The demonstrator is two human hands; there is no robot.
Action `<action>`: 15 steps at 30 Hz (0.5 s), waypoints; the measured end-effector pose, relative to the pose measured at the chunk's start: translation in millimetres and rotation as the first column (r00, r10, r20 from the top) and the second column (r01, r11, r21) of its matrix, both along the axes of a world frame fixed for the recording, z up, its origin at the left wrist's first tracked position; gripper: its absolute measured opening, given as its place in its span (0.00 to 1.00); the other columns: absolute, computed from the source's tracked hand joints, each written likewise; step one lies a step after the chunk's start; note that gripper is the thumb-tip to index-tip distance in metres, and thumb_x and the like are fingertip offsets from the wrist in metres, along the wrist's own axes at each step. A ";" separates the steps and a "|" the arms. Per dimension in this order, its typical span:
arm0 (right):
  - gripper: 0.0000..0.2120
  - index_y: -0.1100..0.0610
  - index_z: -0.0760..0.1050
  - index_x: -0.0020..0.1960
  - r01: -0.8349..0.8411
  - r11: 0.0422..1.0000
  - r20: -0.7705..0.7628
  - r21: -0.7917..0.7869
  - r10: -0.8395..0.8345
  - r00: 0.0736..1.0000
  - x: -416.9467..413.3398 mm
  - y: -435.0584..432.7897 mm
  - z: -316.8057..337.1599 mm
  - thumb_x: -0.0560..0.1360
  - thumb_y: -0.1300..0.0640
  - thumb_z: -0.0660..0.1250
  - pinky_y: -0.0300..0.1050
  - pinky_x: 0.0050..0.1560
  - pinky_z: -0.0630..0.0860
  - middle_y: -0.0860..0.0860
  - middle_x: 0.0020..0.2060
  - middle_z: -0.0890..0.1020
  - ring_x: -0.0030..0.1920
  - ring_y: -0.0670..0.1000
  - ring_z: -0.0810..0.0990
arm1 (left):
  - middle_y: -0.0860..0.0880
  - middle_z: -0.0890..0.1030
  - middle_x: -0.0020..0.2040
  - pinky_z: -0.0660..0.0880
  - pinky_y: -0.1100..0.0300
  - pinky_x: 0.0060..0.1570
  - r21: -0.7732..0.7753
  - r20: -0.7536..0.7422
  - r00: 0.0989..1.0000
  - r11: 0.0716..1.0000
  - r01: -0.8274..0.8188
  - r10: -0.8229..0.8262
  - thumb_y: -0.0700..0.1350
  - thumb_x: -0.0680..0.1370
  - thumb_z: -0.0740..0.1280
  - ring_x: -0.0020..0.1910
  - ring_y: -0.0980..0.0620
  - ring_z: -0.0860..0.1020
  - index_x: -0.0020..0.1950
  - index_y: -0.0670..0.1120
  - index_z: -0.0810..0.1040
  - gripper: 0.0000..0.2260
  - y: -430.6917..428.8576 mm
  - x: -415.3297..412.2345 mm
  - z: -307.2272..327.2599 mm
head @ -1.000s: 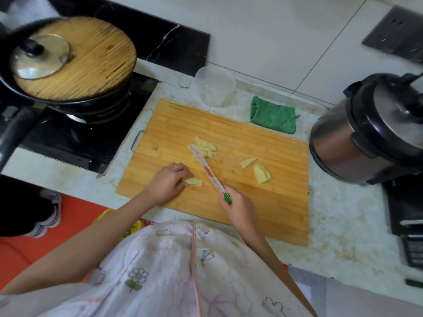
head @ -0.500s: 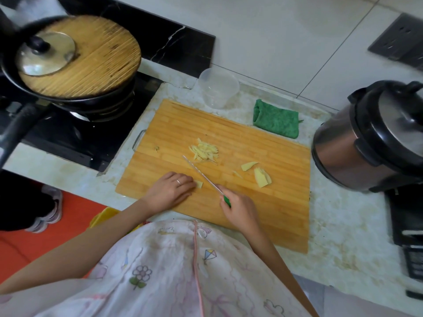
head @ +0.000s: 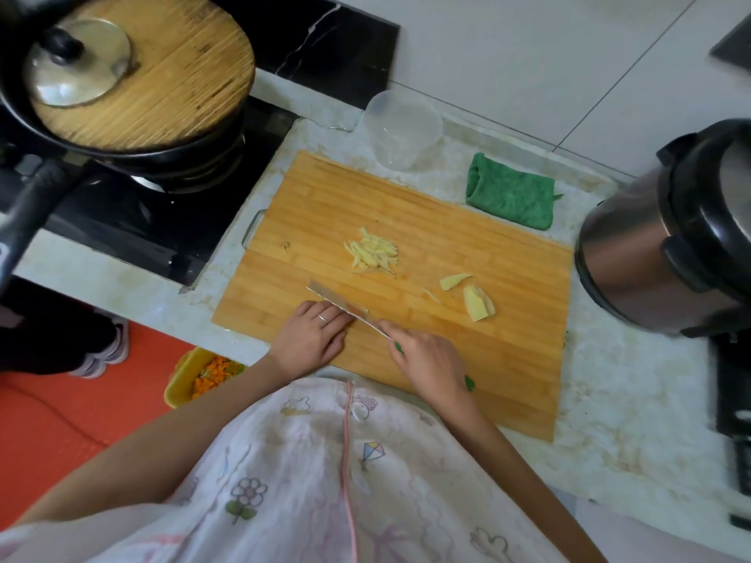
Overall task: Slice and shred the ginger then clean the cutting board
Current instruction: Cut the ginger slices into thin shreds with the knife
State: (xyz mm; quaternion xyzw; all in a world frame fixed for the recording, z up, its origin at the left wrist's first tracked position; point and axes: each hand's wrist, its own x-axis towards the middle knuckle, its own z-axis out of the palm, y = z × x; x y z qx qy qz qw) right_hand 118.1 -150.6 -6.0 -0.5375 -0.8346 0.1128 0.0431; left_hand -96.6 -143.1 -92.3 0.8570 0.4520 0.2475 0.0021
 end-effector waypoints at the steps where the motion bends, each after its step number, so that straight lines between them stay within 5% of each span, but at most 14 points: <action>1: 0.19 0.46 0.78 0.60 -0.002 1.000 -0.004 -0.006 0.001 1.000 0.3 1.0 0.6 0.70 0.59 0.72 0.38 0.18 0.64 0.47 0.23 0.76 0.19 0.47 0.71 | 0.45 0.81 0.51 0.68 0.54 0.51 0.003 0.004 1.000 1.000 0.000 0.000 0.45 0.76 0.60 0.51 0.47 0.73 0.59 0.45 0.72 0.13 0.1 0.1 -0.4; 11: 0.21 0.47 0.75 0.64 -0.032 0.994 0.015 -0.109 0.033 0.999 1.9 3.5 2.8 0.72 0.60 0.68 0.39 0.21 0.61 0.49 0.24 0.77 0.22 0.51 0.74 | 0.45 0.81 0.51 0.69 0.53 0.52 0.010 0.016 1.000 1.000 -0.003 0.003 0.44 0.75 0.60 0.49 0.46 0.74 0.59 0.45 0.73 0.13 1.2 -2.0 -7.2; 15: 0.23 0.47 0.67 0.70 -0.044 0.976 0.040 -0.213 0.054 0.998 -0.8 3.5 0.9 0.77 0.60 0.61 0.45 0.27 0.65 0.53 0.34 0.81 0.32 0.56 0.79 | 0.44 0.81 0.49 0.69 0.52 0.52 -0.012 0.014 1.000 1.000 0.004 -0.004 0.44 0.75 0.60 0.49 0.45 0.74 0.58 0.44 0.73 0.13 2.1 -1.5 -4.9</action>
